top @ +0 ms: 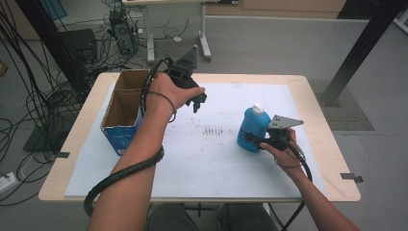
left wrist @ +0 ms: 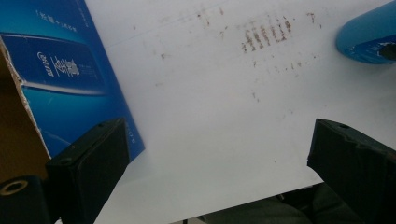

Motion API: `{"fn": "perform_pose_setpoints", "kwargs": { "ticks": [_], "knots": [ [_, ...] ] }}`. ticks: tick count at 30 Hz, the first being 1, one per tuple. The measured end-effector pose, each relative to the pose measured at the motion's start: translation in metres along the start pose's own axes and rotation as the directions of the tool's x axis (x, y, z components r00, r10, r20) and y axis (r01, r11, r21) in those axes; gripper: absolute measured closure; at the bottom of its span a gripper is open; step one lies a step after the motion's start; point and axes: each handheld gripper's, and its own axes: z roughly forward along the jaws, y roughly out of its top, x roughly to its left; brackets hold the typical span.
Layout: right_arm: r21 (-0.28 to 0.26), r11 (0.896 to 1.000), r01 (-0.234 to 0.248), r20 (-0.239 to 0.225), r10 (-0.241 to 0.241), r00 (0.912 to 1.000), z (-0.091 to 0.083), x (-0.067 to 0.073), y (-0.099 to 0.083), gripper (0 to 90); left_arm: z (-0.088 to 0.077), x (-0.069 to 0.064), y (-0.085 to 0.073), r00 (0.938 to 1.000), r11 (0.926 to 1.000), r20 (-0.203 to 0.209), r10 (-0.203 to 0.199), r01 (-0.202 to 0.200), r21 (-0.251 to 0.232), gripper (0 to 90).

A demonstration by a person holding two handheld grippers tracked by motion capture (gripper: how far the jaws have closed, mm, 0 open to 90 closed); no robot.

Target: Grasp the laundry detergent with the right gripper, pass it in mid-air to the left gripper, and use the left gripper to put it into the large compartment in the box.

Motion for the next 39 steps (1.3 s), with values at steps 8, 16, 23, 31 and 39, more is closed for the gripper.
{"fn": "perform_pose_setpoints", "kwargs": {
  "ticks": [8, 16, 23, 31, 39],
  "knots": [
    [0.031, 0.999, -0.025, -0.014, 0.026, 0.9996, -0.002, -0.005, 0.006, 44.6, -0.003, 0.000, -0.001, 0.9995, 0.9996, 0.016, 0.027, -0.027, 0.002, 6.1],
    [0.037, 0.998, -0.058, -0.037, 0.059, 0.9976, -0.009, -0.018, 0.029, 44.6, -0.015, 0.001, 0.003, 0.9968, 0.9968, 0.019, 0.078, -0.077, -0.021, 6.2],
    [0.047, 0.998, -0.047, -0.085, 0.051, 0.9950, -0.005, -0.025, 0.065, 44.6, -0.026, 0.003, 0.008, 0.9895, 0.9891, 0.022, 0.143, -0.142, -0.040, 6.2],
    [0.051, 0.998, -0.026, -0.166, 0.035, 0.9855, 0.011, -0.026, 0.098, 44.6, -0.034, 0.004, 0.014, 0.9709, 0.9701, 0.026, 0.238, -0.236, -0.055, 6.3],
    [0.045, 0.999, -0.005, -0.254, 0.016, 0.9671, 0.030, -0.025, 0.124, 44.5, -0.043, 0.005, 0.019, 0.9382, 0.9369, 0.014, 0.346, -0.344, -0.060, 6.6]
  ]
}}
